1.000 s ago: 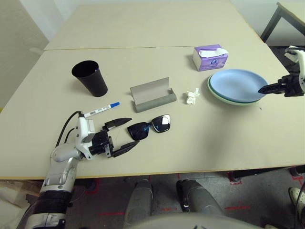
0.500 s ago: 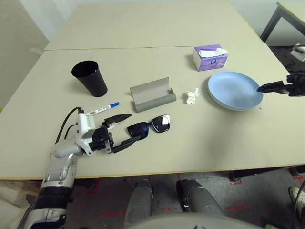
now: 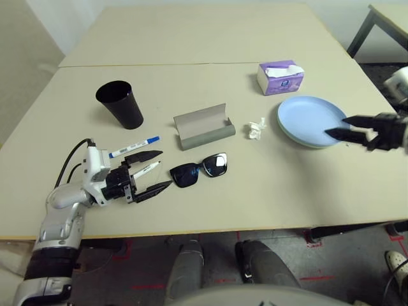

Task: Organize and tidy the items on the table.

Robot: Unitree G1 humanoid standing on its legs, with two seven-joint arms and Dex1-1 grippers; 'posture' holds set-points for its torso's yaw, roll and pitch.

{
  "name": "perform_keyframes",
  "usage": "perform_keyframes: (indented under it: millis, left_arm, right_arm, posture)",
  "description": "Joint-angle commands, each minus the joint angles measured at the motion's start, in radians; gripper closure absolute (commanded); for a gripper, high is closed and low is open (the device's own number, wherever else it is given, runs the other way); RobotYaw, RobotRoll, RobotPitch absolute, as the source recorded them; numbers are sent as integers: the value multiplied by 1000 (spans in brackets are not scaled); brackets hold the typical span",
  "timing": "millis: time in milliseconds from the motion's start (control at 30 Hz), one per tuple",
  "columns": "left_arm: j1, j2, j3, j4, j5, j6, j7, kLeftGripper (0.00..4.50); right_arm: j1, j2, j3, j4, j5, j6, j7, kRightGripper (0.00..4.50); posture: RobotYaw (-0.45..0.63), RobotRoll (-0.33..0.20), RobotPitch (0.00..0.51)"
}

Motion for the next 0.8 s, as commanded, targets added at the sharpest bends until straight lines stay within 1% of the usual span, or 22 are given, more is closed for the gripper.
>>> perform_keyframes:
  millis: [33,133,233,400,533,667,800]
  left_arm:
    - [3,21,13,-19,-2,20,-4,0]
    - [7,28,20,-32,-4,28,3,0]
    - [20,32,30,-48,-7,37,10,0]
    - [36,35,49,-59,-6,42,23,0]
    - [54,35,59,-68,-8,43,28,0]
    - [67,32,68,-64,-4,40,27,0]
    - [74,35,73,-56,-2,36,23,0]
  right_arm:
    - [88,51,57,-72,8,-137,-81,40]
    - [150,91,132,-42,-24,-281,-140,40]
    - [149,131,184,47,-52,-399,-204,40]
    - [93,169,260,233,-93,-572,-265,40]
    - [35,185,298,375,-109,-663,-289,40]
    - [-13,204,322,486,-111,-722,-302,40]
    - [-51,219,343,554,-114,-760,-311,40]
  posture:
    - [-22,0,160]
    - [-19,0,160]
    - [-12,0,157]
    - [5,0,153]
    - [14,0,152]
    - [18,0,153]
    - [23,0,155]
